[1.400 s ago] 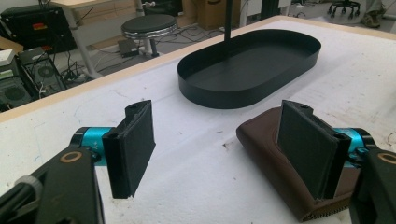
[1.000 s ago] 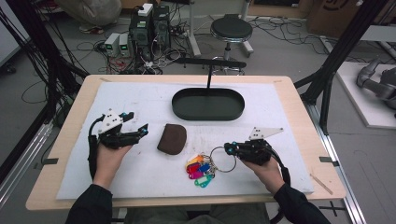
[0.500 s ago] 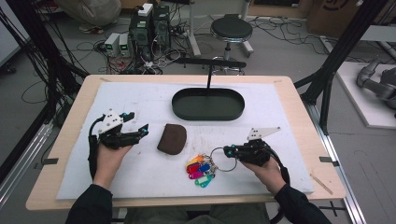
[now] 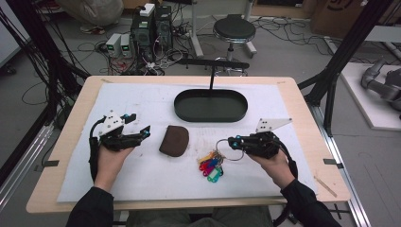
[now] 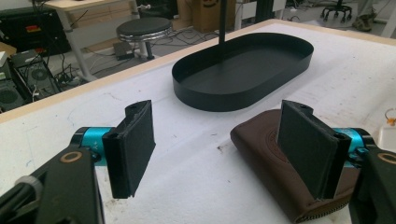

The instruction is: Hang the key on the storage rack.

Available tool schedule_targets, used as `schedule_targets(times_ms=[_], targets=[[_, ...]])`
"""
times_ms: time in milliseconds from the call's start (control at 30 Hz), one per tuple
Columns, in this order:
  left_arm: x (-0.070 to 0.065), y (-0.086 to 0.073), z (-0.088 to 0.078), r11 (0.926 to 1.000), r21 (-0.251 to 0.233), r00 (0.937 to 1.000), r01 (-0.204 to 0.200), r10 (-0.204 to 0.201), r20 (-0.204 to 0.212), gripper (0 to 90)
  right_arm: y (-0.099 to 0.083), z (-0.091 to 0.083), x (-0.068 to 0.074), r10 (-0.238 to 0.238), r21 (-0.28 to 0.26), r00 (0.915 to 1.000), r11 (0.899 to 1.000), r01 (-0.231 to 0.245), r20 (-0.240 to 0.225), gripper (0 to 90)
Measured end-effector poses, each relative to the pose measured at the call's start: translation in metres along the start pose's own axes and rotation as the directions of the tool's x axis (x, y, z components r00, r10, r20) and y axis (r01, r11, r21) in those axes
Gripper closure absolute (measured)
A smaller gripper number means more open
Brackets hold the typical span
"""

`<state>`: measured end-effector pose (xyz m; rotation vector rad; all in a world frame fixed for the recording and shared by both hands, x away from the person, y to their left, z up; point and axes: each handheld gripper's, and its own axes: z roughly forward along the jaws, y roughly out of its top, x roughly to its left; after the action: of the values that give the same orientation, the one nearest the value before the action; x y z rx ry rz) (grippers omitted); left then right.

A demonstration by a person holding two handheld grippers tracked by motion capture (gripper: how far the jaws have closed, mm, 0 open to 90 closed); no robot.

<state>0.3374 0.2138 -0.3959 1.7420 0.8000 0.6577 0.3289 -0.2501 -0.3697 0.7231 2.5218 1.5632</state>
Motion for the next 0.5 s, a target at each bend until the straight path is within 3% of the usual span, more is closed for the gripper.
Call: schedule_targets(times_ms=[500], targets=[[-0.001, 0.0, 0.002, 1.0, -0.001, 0.9999, -0.002, 0.002, 0.013, 27.7, 0.052, -0.027, -0.02, -0.07, -0.085, 0.9974, 0.994, 0.071, 0.018, 88.0]])
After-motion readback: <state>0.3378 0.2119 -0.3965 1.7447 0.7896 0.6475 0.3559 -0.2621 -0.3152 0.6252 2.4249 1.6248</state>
